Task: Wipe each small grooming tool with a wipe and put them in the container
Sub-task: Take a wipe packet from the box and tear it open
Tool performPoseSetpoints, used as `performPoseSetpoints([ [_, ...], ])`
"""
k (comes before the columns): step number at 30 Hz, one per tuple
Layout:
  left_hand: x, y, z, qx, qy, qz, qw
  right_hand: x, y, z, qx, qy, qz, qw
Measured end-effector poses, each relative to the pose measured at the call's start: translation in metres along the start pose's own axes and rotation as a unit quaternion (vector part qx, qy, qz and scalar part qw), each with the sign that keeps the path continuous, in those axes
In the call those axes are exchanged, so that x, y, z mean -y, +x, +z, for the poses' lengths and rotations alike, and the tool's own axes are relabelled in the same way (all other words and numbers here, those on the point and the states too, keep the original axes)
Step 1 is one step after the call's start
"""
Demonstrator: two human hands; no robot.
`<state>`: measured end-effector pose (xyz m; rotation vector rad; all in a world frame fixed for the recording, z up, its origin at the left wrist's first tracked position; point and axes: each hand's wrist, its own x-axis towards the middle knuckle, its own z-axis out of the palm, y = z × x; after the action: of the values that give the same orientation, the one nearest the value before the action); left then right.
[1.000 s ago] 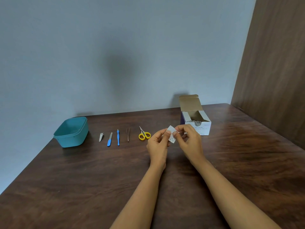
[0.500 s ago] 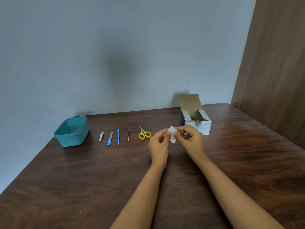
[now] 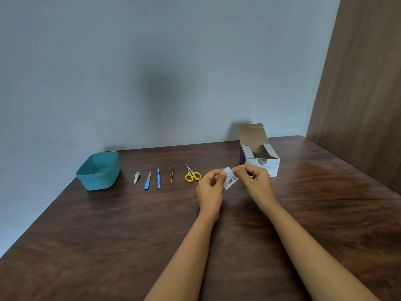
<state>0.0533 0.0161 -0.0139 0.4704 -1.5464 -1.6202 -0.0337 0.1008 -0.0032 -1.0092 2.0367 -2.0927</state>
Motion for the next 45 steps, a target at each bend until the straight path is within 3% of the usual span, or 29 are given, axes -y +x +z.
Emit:
performPoseSetpoints([
  [10, -0.001, 0.001, -0.005, 0.05, 0.036, 0.001, 0.998, 0.01, 0.001, -0.018, 0.072, 0.053, 0.093, 0.992],
  [19, -0.005, -0.004, -0.006, 0.094, 0.084, 0.006, 0.992, 0.013, -0.002, -0.02, 0.1, -0.013, 0.129, 0.987],
  [28, -0.006, -0.006, -0.006, 0.03, 0.225, 0.062, 0.972, -0.002, -0.005, -0.005, 0.081, -0.092, 0.088, 0.988],
  [32, -0.005, -0.005, -0.009, 0.004, 0.274, 0.069, 0.959, -0.006, -0.001, -0.003, -0.01, -0.04, 0.115, 0.992],
  [35, -0.003, -0.005, -0.011, 0.023, 0.397, 0.066, 0.915, -0.003, 0.0, -0.006, -0.065, 0.013, 0.124, 0.99],
  [38, -0.003, -0.008, -0.009, 0.042, 0.508, 0.061, 0.858, -0.003, -0.001, -0.005, -0.071, 0.054, 0.118, 0.989],
  [45, -0.016, 0.007, -0.023, -0.104, 0.461, 0.017, 0.881, -0.004, -0.004, 0.0, -0.054, 0.082, 0.111, 0.989],
])
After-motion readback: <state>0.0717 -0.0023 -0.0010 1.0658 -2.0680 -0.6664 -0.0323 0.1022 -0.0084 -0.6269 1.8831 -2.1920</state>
